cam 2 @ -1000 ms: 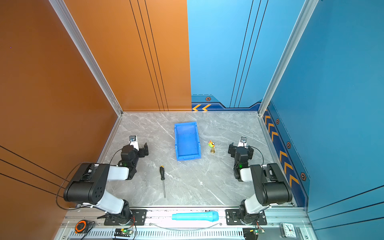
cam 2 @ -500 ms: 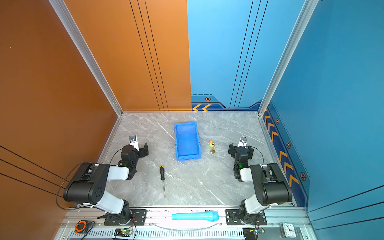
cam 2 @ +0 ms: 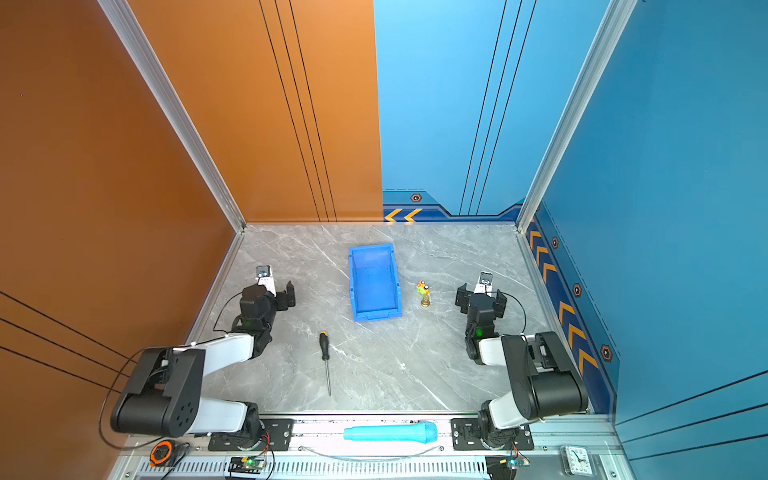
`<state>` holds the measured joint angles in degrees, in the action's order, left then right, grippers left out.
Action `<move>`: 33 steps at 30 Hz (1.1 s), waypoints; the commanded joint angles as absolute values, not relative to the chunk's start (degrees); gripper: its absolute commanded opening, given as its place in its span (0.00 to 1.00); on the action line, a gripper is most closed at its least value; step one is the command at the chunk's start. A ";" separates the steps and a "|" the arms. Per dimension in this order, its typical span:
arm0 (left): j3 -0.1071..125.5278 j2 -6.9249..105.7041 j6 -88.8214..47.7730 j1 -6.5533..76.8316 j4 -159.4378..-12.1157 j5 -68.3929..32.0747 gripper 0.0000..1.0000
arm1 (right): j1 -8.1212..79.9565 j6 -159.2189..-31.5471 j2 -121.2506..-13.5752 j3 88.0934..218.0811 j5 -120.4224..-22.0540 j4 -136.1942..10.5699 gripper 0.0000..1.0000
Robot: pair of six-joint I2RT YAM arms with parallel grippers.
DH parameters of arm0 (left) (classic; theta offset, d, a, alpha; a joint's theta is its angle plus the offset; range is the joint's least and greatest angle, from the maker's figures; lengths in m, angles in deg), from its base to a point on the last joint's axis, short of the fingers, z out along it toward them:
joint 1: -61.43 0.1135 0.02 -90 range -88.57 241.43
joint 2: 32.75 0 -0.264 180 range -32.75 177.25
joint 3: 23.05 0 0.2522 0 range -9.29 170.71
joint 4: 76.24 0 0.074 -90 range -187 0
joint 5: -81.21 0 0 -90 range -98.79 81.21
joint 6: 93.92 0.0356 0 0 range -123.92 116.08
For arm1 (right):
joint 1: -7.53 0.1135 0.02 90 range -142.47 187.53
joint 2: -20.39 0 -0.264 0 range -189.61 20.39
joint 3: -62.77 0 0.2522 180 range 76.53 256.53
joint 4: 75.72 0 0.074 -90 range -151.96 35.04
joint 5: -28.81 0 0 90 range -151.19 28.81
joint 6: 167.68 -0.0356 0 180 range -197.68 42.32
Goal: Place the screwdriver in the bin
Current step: 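Reach the left gripper to the screwdriver handle while the right arm nears the bin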
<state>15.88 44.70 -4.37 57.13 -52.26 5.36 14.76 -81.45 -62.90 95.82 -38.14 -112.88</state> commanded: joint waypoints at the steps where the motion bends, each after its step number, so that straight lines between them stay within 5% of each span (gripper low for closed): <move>1: 18.81 39.72 -6.46 56.31 -63.85 4.45 0.98 | 15.82 -80.25 -56.52 98.14 -35.03 -104.18 1.00; 11: 27.96 35.21 -23.97 51.91 -95.27 5.13 0.98 | 24.20 -87.62 -36.52 106.04 -28.36 -72.80 1.00; 20: 32.98 35.28 -33.74 43.86 -113.65 1.35 0.98 | 32.44 -90.29 -31.01 115.97 -33.80 -45.48 1.00; 33: 40.62 45.78 -50.15 29.27 -123.68 0.65 0.98 | 40.91 -85.57 -33.45 119.55 -48.64 -41.02 1.00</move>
